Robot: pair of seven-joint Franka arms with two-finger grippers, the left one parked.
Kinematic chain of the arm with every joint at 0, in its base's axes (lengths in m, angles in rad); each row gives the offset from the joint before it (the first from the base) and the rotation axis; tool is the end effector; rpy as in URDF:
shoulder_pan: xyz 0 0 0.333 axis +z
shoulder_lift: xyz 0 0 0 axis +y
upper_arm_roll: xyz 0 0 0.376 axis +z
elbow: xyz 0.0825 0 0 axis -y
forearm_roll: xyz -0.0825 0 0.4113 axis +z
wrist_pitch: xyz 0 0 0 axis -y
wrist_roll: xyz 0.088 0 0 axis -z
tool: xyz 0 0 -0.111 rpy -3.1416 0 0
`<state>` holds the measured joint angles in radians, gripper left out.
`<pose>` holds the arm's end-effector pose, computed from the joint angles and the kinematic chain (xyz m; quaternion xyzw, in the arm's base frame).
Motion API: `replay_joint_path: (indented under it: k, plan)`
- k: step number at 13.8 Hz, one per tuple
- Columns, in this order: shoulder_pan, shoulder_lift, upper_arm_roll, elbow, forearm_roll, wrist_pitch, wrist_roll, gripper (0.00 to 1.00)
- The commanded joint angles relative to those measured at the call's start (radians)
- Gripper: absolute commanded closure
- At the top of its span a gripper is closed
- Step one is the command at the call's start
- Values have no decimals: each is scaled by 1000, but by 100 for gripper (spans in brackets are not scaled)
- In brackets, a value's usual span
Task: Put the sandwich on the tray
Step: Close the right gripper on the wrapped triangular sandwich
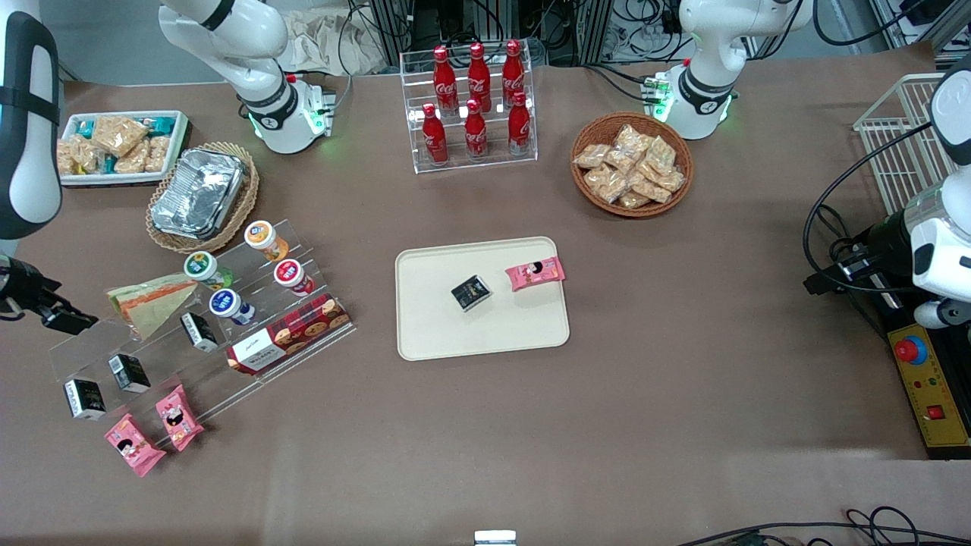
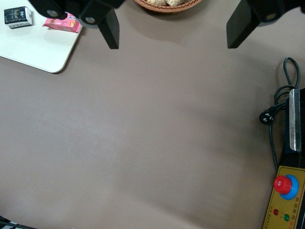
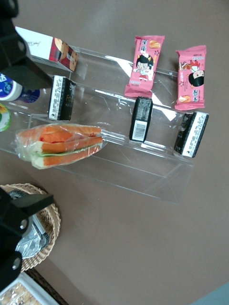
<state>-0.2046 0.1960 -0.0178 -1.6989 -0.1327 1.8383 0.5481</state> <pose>0.6338 -0.1538 0.5179 0.9315 -0.3567 -0.0173 0.0689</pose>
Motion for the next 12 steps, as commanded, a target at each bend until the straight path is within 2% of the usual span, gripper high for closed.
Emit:
replay_joint_path:
  k: [1, 3, 6, 12]
  plan:
    - [-3, -23, 4, -57, 16, 41, 16, 2]
    - [-6, -30, 6, -90, 22, 61, 18, 2]
    - [-9, -29, 4, -105, 76, 84, 16, 2]
    - [-33, -29, 2, -159, 76, 147, 3, 2]
